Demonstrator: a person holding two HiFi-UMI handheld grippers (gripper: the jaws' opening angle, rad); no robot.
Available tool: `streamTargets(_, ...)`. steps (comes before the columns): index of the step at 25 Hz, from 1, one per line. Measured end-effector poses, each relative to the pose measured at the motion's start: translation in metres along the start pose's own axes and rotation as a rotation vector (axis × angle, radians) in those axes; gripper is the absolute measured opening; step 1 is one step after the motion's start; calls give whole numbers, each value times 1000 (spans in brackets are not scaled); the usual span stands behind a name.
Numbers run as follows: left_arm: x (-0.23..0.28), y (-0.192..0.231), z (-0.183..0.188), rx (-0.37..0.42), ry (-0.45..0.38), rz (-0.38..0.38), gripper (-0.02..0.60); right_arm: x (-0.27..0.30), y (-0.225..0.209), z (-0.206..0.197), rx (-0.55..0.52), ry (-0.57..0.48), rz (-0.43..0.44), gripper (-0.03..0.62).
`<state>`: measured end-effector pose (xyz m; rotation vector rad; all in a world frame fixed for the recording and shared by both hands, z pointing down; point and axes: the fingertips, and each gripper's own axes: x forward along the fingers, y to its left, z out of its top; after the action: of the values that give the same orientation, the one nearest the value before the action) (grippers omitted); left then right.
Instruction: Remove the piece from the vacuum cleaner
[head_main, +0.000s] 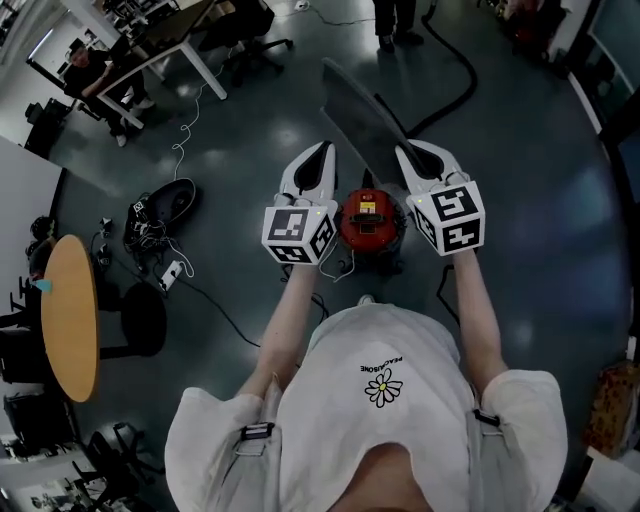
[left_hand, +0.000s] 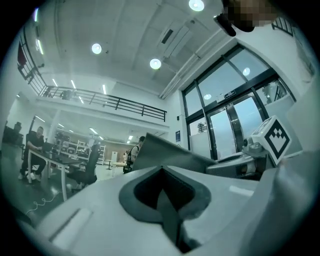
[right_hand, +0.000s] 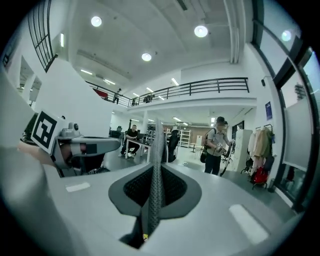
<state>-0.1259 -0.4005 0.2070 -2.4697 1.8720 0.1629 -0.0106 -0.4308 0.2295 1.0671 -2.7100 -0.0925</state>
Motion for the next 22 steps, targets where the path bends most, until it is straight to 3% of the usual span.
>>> streamTargets(7, -7, -15, -5, 22, 30, -42, 0, -9, -7, -4, 81, -2, -29, 37)
streamTargets(12, 0, -18, -15, 22, 51, -65, 0, -5, 4, -25, 55, 56, -25, 37)
streamTargets(22, 9, -27, -17, 17, 50, -77, 0, -10, -1, -19, 49, 30, -22, 35)
